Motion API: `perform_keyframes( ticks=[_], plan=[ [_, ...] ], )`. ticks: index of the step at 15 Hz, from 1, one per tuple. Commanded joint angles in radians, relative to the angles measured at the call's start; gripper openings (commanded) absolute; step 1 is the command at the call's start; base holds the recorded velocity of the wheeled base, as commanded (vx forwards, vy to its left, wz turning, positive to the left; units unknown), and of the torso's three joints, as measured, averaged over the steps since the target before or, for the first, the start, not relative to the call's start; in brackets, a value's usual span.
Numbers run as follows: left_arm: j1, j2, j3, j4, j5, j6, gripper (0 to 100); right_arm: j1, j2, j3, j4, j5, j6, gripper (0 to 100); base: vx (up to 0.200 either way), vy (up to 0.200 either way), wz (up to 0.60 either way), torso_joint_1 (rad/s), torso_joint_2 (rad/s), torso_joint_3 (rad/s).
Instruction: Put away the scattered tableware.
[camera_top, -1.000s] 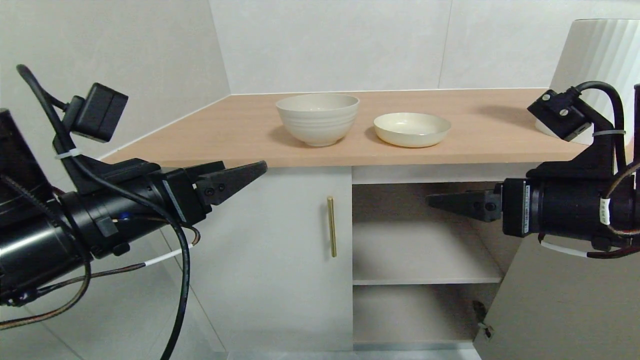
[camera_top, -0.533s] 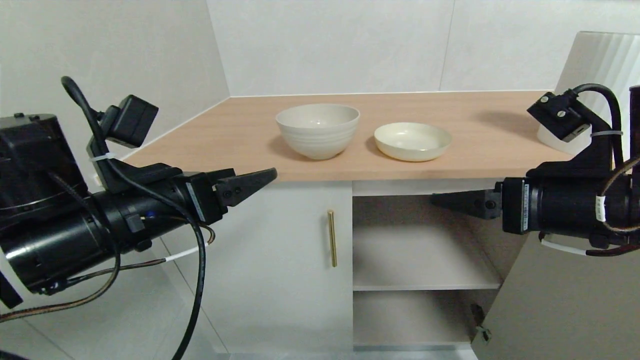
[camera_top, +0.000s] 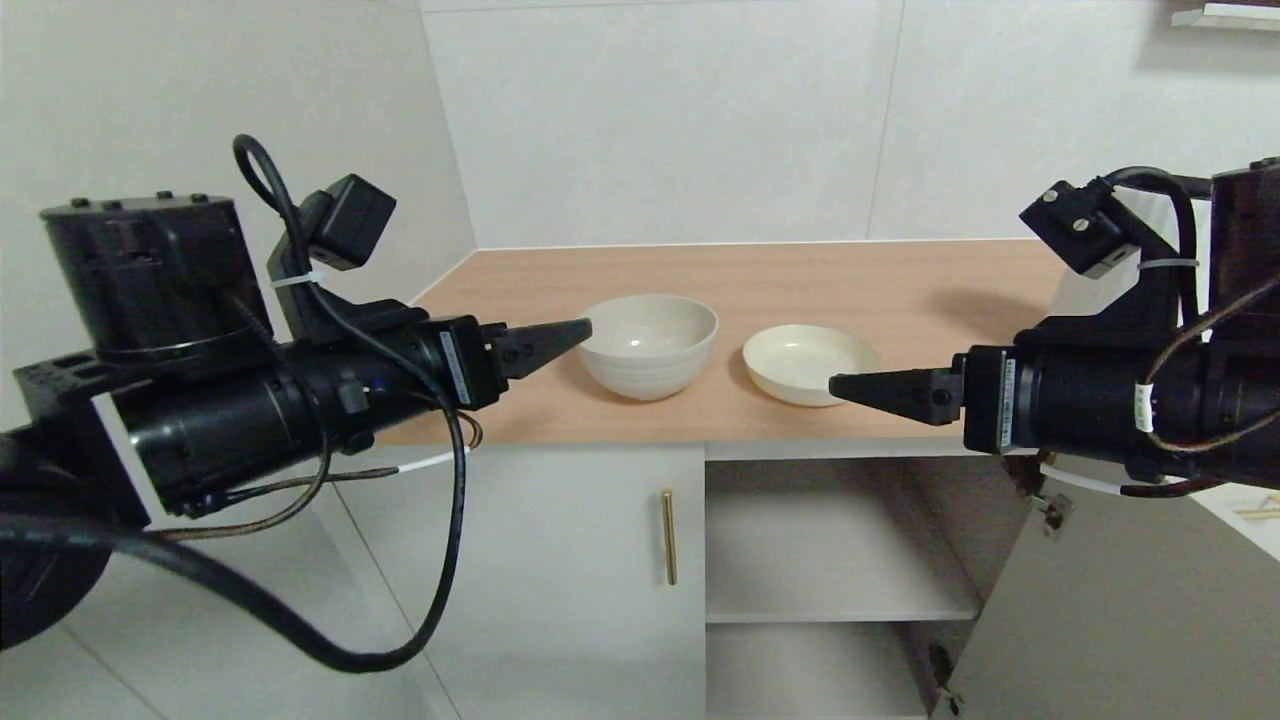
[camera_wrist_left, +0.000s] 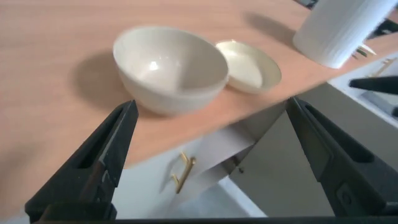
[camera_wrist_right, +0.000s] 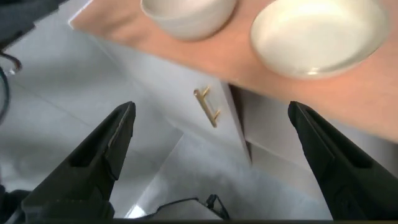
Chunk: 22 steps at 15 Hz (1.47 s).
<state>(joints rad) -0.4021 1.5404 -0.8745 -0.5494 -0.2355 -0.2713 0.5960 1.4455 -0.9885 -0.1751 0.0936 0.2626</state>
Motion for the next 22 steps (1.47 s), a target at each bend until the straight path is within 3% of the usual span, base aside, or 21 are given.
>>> perform_keyframes(
  ticks=[1,3,4,7,8,9,10,11,12,15,22],
  plan=[
    [0.0,0.044,-0.101,0.092,0.005,-0.002,100,-0.021,0.032,0.001,-0.017,0.001,-0.002,100,0.0,0.0,0.0,0.188,-0.47,-0.3],
    [0.003,0.038,-0.112,0.149,0.002,-0.006,100,-0.053,0.081,0.002,-0.104,-0.006,-0.002,100,0.0,0.0,0.0,0.149,-0.37,-0.227],
    [0.006,0.04,-0.126,0.154,0.009,-0.025,100,-0.054,0.104,-0.007,-0.13,-0.022,0.0,100,0.0,0.0,0.0,0.066,-0.16,-0.09],
    [0.006,0.044,-0.196,0.229,0.022,-0.158,100,-0.056,0.165,-0.084,-0.11,-0.193,0.01,100,0.0,0.0,0.0,0.014,-0.03,-0.017],
    [0.006,0.058,-0.284,0.376,0.041,-0.258,100,-0.056,0.182,-0.131,-0.067,-0.233,0.044,100,0.0,0.0,0.0,0.0,0.0,0.0],
    [0.006,0.084,-0.342,0.465,0.055,-0.329,100,-0.058,0.193,-0.167,-0.023,-0.242,0.089,100,0.0,0.0,0.0,0.0,0.0,0.0],
    [0.006,0.132,-0.417,0.539,0.082,-0.413,100,-0.065,0.208,-0.22,0.045,-0.27,0.127,100,0.0,0.0,0.0,0.0,0.0,0.0],
    [0.006,0.178,-0.468,0.56,0.12,-0.471,100,-0.07,0.22,-0.243,0.082,-0.29,0.142,100,0.0,0.0,0.0,0.0,0.0,0.0],
    [0.006,0.219,-0.497,0.562,0.159,-0.493,100,-0.07,0.225,-0.248,0.085,-0.296,0.144,100,0.0,0.0,0.0,0.0,0.0,0.0],
    [0.005,0.334,-0.531,0.559,0.222,-0.493,100,-0.07,0.236,-0.246,0.085,-0.301,0.145,100,0.0,0.0,0.0,0.0,0.0,0.0],
    [0.002,0.409,-0.544,0.557,0.223,-0.494,100,-0.077,0.237,-0.243,0.085,-0.301,0.144,100,0.0,0.0,0.0,0.0,0.0,0.0]
  ],
)
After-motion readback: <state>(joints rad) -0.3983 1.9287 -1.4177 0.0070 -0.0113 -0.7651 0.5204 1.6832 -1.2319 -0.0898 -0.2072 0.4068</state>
